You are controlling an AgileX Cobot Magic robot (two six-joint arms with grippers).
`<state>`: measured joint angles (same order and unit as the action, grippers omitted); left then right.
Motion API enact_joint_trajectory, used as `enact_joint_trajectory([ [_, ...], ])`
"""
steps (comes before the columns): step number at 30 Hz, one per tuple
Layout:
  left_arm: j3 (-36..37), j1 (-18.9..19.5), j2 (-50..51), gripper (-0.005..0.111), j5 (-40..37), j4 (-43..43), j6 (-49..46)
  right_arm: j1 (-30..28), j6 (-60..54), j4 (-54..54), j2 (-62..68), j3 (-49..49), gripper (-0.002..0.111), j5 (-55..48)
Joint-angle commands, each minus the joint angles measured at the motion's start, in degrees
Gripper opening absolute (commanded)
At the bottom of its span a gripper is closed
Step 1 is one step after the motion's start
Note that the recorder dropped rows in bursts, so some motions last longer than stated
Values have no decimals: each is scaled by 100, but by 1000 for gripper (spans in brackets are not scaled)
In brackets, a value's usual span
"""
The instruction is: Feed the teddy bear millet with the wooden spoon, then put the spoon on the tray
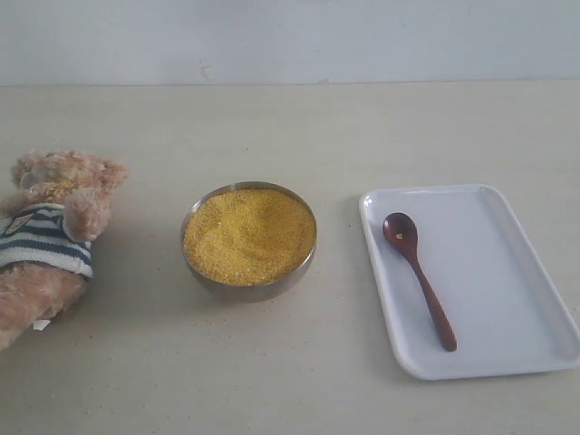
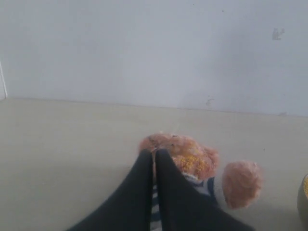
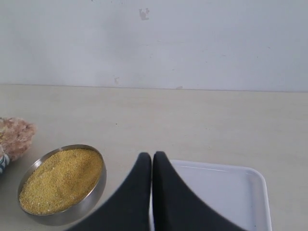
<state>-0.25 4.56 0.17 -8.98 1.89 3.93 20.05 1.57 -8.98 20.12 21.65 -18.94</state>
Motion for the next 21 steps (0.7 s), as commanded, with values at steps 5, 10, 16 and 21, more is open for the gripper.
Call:
enact_joint_trajectory([
  [5, 25, 19, -17, 4, -761, -346, -55, -19, -23, 41, -29, -1, 0, 53],
  [10, 25, 19, -17, 4, -761, -346, -55, -19, -23, 41, -29, -1, 0, 53],
  [16, 25, 19, -17, 4, -735, -324, -56, -19, -23, 41, -29, -1, 0, 53],
  [21, 25, 19, -17, 4, -749, -324, -56, -19, -23, 41, -29, -1, 0, 53],
])
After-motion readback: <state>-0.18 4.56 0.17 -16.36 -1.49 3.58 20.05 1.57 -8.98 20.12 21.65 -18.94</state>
